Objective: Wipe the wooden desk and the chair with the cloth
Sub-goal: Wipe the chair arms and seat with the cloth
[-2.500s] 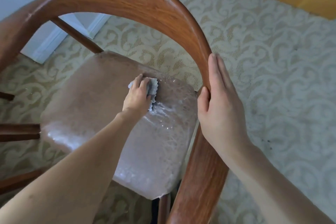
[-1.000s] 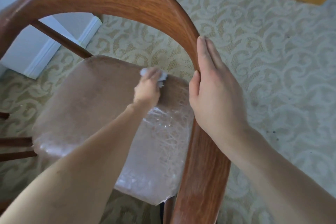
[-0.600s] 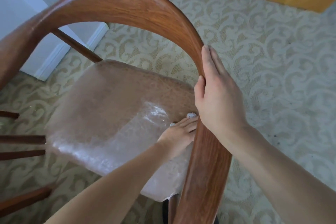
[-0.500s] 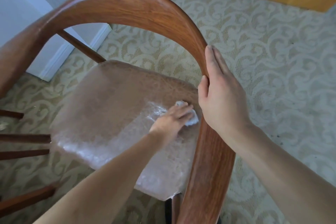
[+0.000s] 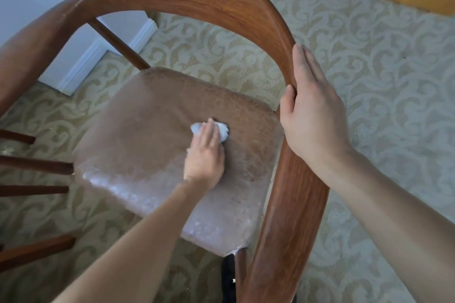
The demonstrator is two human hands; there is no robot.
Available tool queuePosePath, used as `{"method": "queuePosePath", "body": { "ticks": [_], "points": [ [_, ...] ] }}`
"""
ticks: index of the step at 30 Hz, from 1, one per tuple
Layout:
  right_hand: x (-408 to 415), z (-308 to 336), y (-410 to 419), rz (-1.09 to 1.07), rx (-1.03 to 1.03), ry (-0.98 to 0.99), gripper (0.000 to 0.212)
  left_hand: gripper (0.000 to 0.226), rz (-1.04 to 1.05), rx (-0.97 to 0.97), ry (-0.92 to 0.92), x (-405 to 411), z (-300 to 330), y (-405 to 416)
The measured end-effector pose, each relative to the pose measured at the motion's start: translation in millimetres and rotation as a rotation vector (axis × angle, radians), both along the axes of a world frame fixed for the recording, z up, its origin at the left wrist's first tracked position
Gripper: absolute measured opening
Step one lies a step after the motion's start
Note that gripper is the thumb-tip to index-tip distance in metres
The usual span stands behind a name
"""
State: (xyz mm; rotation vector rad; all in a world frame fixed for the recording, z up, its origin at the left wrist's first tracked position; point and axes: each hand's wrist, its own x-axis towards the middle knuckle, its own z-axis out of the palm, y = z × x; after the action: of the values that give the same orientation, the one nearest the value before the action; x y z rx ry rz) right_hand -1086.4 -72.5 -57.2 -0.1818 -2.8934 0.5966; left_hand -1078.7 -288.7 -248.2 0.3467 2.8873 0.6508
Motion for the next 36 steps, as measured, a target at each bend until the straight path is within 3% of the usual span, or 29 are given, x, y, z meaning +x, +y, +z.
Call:
{"method": "queuePosePath", "body": {
  "ticks": [5,8,11,13,17,21,27,30,34,36],
  "points": [
    [1.1,2.3,-0.9,-0.001,0.000,-0.009,0.060,0.057,-0.254,0.049,-0.029,70.5,3.0,43.4],
    [2.1,2.9,-1.6,-0.004,-0.006,-0.006,0.060,0.054,-0.400,0.054,-0.060,80.6,1.8,41.0],
    [2.0,2.4,-1.2,0.004,-0.003,-0.009,0.060,0.068,-0.483,0.030,0.003,63.5,-1.4,26.8],
    [1.3,1.8,0.0,0.006,0.000,-0.006,0.059,0.067,-0.379,0.008,0.074,34.5,-1.0,8.5],
    [-0.2,0.3,1.1,0.005,0.003,0.001,0.059,0.060,0.097,-0.025,0.091,-26.0,-3.3,-60.5],
    [-0.4,-1.9,2.8,-0.009,0.015,0.002,0.059,0.050,0.251,0.118,0.037,-28.5,5.8,-38.8],
    [-0.1,-0.3,-0.3,-0.012,0.010,0.010,0.060,0.040,-0.180,0.297,0.070,30.4,-7.6,71.0],
    [-0.3,0.7,0.3,-0.016,0.005,0.007,0.060,0.036,-0.384,0.306,0.096,50.9,-18.9,77.1],
    [0.9,1.0,-1.6,-0.027,0.000,0.005,0.060,0.056,-0.671,0.169,0.145,86.8,-19.7,66.0],
    [1.3,2.3,-1.8,-0.019,-0.002,0.006,0.060,0.055,-0.757,0.161,0.112,92.3,-16.7,47.9]
  ]
}}
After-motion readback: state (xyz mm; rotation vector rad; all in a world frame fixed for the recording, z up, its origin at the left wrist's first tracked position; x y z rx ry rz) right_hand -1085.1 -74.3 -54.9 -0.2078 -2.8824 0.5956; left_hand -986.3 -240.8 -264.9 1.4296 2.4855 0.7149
